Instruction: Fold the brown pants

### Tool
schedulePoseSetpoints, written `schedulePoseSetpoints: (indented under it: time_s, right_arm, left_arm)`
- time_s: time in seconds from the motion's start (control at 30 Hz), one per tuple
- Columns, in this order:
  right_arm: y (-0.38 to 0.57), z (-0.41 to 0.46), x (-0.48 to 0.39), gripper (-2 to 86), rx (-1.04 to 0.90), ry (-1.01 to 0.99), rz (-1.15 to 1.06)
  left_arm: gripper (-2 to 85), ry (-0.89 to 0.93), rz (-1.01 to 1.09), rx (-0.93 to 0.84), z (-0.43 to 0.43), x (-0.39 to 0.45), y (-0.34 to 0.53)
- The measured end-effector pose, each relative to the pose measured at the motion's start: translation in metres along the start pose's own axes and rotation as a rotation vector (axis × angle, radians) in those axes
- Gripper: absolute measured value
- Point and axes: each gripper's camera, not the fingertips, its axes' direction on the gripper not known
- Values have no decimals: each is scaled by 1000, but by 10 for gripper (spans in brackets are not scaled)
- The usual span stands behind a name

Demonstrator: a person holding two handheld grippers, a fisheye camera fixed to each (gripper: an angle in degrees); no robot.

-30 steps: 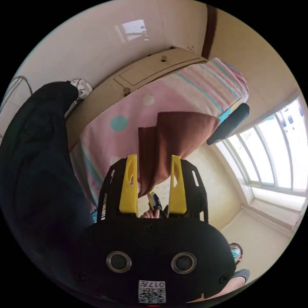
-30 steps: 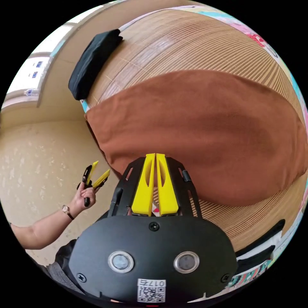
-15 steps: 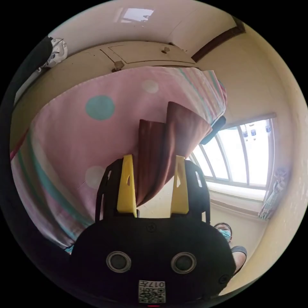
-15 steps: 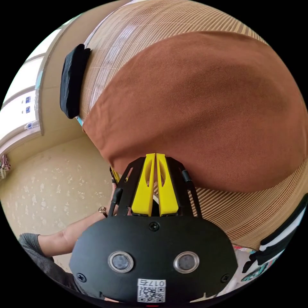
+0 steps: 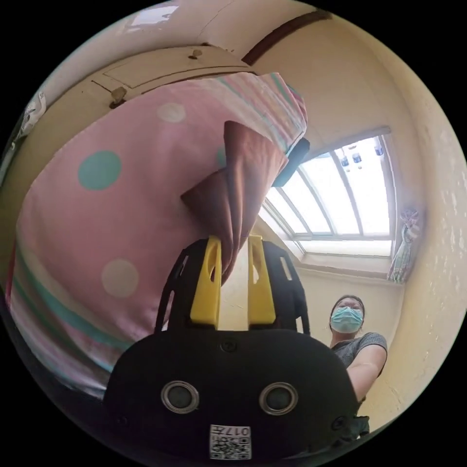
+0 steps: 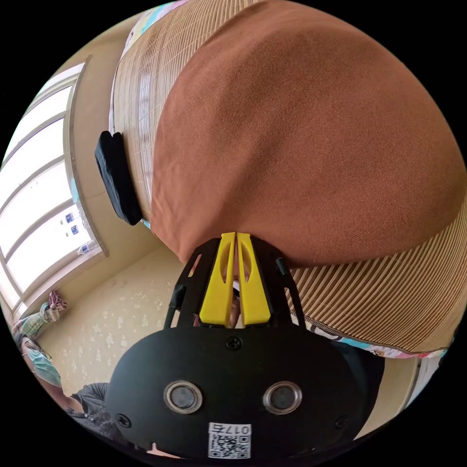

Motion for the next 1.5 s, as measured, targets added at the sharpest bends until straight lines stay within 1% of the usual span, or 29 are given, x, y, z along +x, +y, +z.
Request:
schedulePoseSetpoints:
  time_s: [0.03,0.1,0.17,0.2,0.23,0.3,0.37,0.4,0.47,0.53,0.6,0.67,0.73,0.77,0.83,0.87,0.9,0.93,0.97,1.03,1.07,1.13,1.17,1.2,1.23,1.27,1.33,1.4,1.5]
  right_arm:
    - [-2,0,-1,4,-5,2,-5]
    - [-6,-1,-2,4,-15,4,-6]
    - [-11,-2,-4,4,-31,11,1]
    - [-12,-3,-6,4,-37,18,-1]
    - [-14,-3,-12,4,-57,47,-16]
    - [-18,-1,-30,4,-102,139,-79]
    - [-13,-1,-74,4,-113,288,-288]
    - [-9,0,-87,4,-108,313,-362]
    - [11,7,-130,4,-97,394,-637]
    - [21,21,-147,4,-130,438,-746]
    - [25,49,-150,4,-233,445,-811]
    - [25,99,-135,4,-390,481,-777]
    - [27,117,-130,4,-415,386,-735]
    - [27,125,-129,4,-427,351,-692]
    - [32,124,-130,5,-407,315,-631]
    - [39,116,-130,5,-379,266,-615]
    - [43,110,-128,5,-367,232,-612]
    - [50,96,-122,5,-346,162,-603]
    - [56,79,-110,5,-325,110,-584]
    - [61,49,-83,5,-290,59,-546]
    - [62,26,-58,5,-259,41,-517]
    - [62,-8,-13,5,-223,44,-457]
    - [62,-31,21,4,-203,69,-405]
    - [63,-42,39,4,-194,86,-378]
    - [66,-66,73,4,-174,89,-343]
    - [71,-89,105,4,-144,84,-294]
    - [81,-121,148,4,-93,119,-204]
    - [93,-148,179,4,-54,129,-173]
    - [110,-178,210,5,24,88,-143]
  left_arm:
    - [104,-22,24,25,-2,0,0]
    - [117,-25,40,49,-3,-6,-2]
    - [97,-52,21,52,1,-17,-6]
    - [72,-87,19,60,5,-21,-6]
    - [45,-142,17,65,9,-23,-3]
    - [36,-137,54,81,14,-18,10]
    - [32,-125,130,41,19,-3,28]
    - [32,-162,169,17,20,9,41]
    - [32,-238,203,27,13,25,58]
    - [32,-291,224,95,-7,41,69]
    - [33,-317,264,140,-17,57,70]
    - [35,-375,333,140,-12,79,67]
    - [37,-513,478,29,25,110,67]
    - [37,-542,520,-10,38,116,69]
    - [38,-607,676,-204,106,125,88]
    - [38,-615,713,-265,126,124,96]
    - [38,-628,784,-401,168,116,115]
    - [38,-645,842,-549,211,100,139]
    - [38,-657,866,-627,232,89,152]
    - [42,-732,933,-927,310,23,211]
    - [44,-761,942,-986,326,1,225]
    - [71,-924,900,-1128,367,-101,268]
    - [76,-965,871,-1145,372,-127,275]
    - [86,-1026,811,-1154,373,-174,284]
    - [84,-1048,763,-1142,368,-207,287]
    - [83,-1056,740,-1123,363,-220,287]
    - [92,-1082,676,-997,334,-246,278]
    - [101,-1127,654,-893,309,-252,268]
    - [130,-1315,655,-711,273,-255,242]
